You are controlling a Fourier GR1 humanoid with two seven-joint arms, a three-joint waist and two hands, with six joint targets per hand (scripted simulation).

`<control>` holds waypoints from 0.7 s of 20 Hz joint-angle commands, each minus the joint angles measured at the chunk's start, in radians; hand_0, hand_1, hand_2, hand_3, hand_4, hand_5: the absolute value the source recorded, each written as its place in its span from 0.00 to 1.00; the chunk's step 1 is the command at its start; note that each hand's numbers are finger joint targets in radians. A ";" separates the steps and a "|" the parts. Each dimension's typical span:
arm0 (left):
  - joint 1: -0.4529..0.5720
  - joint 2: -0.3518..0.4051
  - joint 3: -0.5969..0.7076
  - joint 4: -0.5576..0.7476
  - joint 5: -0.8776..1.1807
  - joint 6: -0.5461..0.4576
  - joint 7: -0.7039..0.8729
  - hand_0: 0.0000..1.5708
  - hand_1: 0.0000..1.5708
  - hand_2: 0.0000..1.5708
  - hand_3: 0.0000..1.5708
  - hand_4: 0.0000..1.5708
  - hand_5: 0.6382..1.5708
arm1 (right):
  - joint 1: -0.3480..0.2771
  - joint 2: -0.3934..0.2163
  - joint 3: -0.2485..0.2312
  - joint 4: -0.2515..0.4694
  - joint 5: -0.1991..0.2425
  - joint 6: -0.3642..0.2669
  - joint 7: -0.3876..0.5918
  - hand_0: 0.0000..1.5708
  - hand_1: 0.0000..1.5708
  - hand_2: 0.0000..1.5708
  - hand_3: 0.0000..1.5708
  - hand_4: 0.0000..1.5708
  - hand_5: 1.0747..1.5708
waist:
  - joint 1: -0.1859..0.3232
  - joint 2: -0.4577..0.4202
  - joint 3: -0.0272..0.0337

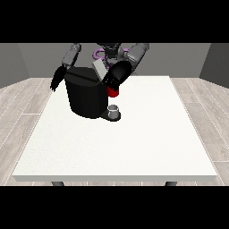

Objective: Insert the coffee pod into the coffee machine and close the lid

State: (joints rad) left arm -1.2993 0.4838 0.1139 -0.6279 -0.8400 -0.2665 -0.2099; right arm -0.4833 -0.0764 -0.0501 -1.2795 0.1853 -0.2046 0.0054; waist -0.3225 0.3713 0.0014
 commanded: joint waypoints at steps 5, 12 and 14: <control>-0.005 0.018 -0.024 -0.014 -0.035 0.048 -0.079 0.73 0.73 0.71 0.54 0.00 1.00 | -0.027 0.007 0.003 0.007 0.026 -0.034 0.010 0.00 0.00 0.00 0.00 0.10 1.00 | 0.022 0.038 -0.0012; -0.030 0.067 -0.027 -0.011 -0.082 0.092 -0.070 0.32 0.32 0.49 0.38 0.00 1.00 | -0.026 0.002 0.014 0.000 0.033 -0.026 -0.003 0.00 0.00 0.00 0.00 0.09 1.00 | -0.009 0.071 -0.0011; -0.015 0.086 -0.022 0.002 -0.089 0.089 -0.067 0.00 0.00 0.43 0.34 0.00 1.00 | -0.023 -0.025 -0.006 -0.014 0.003 0.012 -0.003 0.00 0.00 0.00 0.00 0.10 1.00 | -0.024 0.053 -0.0010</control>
State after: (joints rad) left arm -1.3158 0.5402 0.0809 -0.6532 -0.9081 -0.2111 -0.2913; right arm -0.5154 -0.0965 -0.0580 -1.2840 0.1956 -0.2075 0.0151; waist -0.3279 0.4154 0.0045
